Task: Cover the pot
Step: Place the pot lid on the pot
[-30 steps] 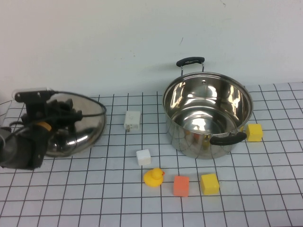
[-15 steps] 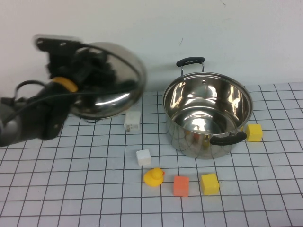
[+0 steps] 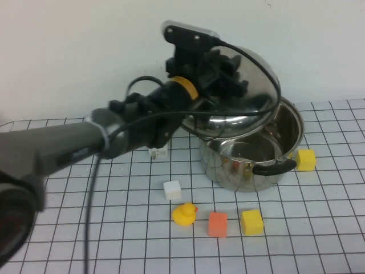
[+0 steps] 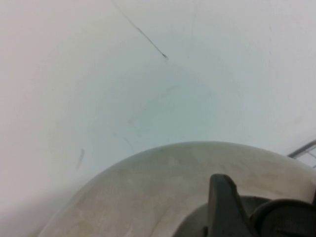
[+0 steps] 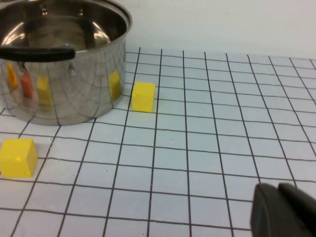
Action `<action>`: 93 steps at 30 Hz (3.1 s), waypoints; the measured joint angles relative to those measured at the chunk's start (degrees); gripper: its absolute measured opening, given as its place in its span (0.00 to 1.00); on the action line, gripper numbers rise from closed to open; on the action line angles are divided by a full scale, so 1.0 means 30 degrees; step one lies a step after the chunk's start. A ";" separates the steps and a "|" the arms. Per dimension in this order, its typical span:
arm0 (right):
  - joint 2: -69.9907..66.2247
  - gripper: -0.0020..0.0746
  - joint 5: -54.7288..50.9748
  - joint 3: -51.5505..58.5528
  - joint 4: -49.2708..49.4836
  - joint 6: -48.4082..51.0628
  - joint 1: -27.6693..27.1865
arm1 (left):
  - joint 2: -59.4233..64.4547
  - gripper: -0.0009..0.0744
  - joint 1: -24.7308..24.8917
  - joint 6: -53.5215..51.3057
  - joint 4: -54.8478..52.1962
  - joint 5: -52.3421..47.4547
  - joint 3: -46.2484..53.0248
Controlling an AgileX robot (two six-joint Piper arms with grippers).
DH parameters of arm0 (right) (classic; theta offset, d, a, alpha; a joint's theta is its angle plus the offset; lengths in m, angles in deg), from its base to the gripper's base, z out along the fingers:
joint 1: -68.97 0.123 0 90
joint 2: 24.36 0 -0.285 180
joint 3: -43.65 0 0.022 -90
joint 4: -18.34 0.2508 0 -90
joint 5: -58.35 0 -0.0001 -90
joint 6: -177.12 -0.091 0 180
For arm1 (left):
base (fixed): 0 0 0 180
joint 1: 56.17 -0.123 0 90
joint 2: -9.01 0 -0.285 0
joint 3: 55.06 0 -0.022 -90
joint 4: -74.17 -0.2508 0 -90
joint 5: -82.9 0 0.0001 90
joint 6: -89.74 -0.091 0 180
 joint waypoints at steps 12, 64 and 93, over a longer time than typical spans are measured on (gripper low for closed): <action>0.0000 0.04 0.0000 0.0000 0.0000 0.0000 0.0000 | 0.5272 0.43 0.0709 0.0219 -0.0169 -0.2332 -0.5704; 0.0000 0.04 0.0000 0.0000 0.0000 0.0000 0.0000 | 0.6356 0.43 0.1658 0.2223 -0.3247 -0.2633 -0.6775; 0.0000 0.04 0.0000 0.0000 0.0000 0.0000 0.0000 | 0.7570 0.43 0.1658 0.2860 -0.3056 -0.0104 -0.6884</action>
